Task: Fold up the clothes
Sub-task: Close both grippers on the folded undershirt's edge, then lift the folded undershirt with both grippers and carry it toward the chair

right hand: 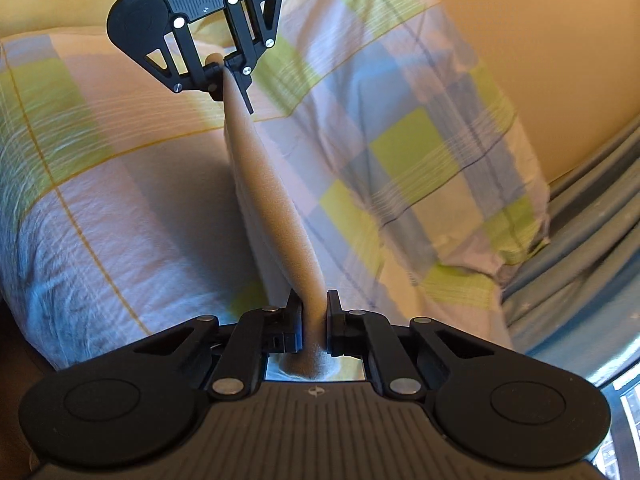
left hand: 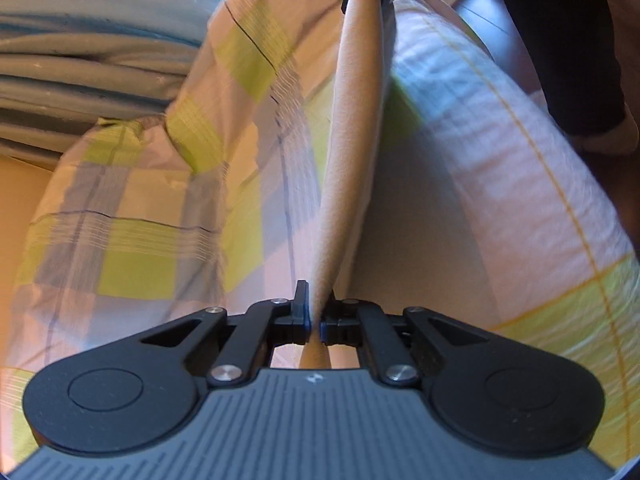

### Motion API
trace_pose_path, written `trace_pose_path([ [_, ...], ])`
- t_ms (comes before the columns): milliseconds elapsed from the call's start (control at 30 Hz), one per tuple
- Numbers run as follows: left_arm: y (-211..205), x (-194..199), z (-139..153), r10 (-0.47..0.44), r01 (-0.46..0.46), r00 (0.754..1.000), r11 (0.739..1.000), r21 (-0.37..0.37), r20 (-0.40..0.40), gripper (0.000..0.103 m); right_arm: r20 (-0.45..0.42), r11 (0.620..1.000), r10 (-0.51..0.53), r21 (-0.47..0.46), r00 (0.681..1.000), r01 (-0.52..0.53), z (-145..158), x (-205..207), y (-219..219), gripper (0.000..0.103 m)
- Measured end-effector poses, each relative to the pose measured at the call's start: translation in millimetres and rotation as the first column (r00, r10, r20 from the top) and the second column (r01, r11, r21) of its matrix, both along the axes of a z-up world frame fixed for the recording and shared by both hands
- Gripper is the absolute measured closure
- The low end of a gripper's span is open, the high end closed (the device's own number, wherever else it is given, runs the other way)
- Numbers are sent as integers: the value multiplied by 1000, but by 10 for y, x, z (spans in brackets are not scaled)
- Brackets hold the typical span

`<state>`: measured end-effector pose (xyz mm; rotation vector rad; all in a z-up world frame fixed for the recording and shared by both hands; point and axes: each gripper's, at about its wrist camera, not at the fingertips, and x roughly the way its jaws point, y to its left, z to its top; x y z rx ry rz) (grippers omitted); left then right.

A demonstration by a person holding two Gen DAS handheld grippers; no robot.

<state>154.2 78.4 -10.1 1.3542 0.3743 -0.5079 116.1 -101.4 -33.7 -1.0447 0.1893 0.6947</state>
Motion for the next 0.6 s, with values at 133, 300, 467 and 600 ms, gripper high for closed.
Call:
trace_pose_path([
  [133, -224, -187, 311, -22, 23, 999, 999, -24, 39, 99, 50, 1000, -19, 24, 999, 18, 283, -193, -263, 96],
  [300, -537, -459, 674, -55, 59, 996, 997, -46, 73, 99, 89, 996, -58, 70, 994, 52, 642, -441, -659, 96],
  [467, -851, -766, 1100, -100, 109, 992, 988, -107, 82, 99, 123, 991, -83, 114, 989, 69, 1039, -813, -1126, 96],
  [600, -1071, -1057, 1447, -159, 171, 983, 973, -154, 89, 99, 149, 987, -90, 143, 985, 69, 1389, -1169, -1504, 96],
])
